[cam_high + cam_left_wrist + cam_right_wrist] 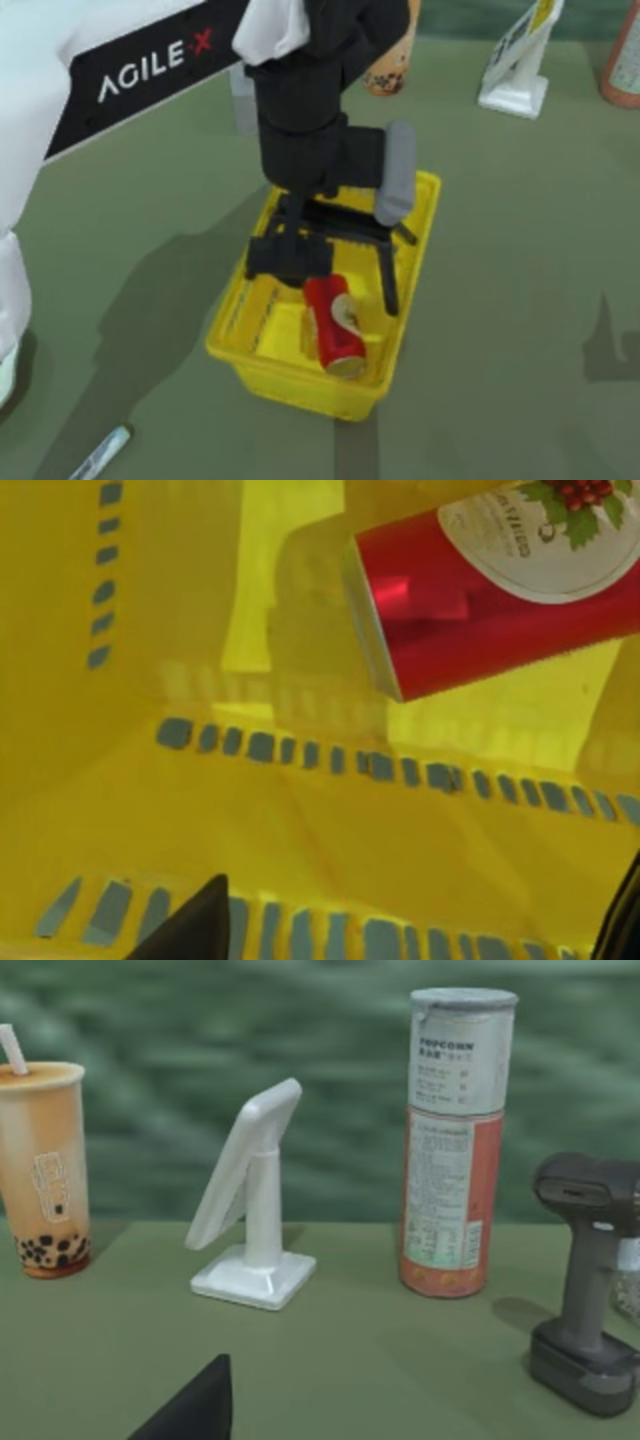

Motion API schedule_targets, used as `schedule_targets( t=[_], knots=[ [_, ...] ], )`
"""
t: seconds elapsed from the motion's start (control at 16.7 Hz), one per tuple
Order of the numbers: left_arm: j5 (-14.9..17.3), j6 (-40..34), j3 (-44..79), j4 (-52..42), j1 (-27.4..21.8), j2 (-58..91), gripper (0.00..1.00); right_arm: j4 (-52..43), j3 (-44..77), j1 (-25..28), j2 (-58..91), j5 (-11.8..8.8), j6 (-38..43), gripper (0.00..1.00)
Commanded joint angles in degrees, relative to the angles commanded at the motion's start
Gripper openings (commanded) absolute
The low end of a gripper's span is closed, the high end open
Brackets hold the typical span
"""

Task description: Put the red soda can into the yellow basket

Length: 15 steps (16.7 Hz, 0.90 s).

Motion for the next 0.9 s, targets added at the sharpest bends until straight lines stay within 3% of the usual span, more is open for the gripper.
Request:
schedule_targets(
  t=[0.12, 0.9],
  knots=[
    [0.0, 0.0, 0.0, 0.0, 0.0, 0.0, 1.0, 0.0, 0.0, 0.0, 0.0, 0.0, 0.0, 1.0],
    [0.0, 0.0, 0.0, 0.0, 0.0, 0.0, 0.02, 0.0, 0.0, 0.0, 0.0, 0.0, 0.0, 1.0]
  ],
)
